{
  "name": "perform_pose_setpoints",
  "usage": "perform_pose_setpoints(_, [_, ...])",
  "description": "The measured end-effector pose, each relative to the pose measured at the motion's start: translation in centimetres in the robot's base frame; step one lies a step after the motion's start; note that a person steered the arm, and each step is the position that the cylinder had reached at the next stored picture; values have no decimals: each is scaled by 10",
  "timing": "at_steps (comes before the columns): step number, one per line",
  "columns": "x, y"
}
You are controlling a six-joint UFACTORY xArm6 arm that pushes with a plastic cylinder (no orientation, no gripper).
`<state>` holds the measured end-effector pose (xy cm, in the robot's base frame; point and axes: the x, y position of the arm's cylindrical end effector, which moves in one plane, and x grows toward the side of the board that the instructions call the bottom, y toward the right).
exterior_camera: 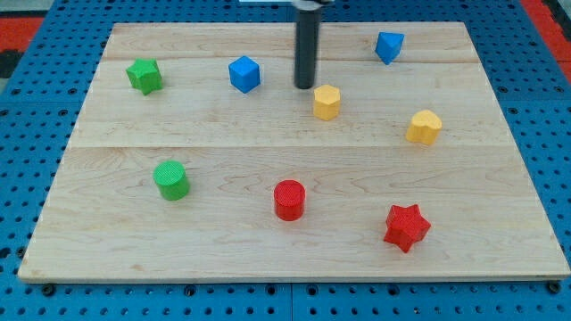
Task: Move the green star to upwards and a bit right
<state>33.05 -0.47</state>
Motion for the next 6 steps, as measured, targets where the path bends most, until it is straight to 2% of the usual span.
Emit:
perform_pose_setpoints(1, [4, -70])
perform_pose_setpoints(2, [51, -109])
perform_pose_setpoints(3, [59, -202])
perform_pose_setpoints(4, [16, -218])
perform_pose_setpoints(6, [-18, -196])
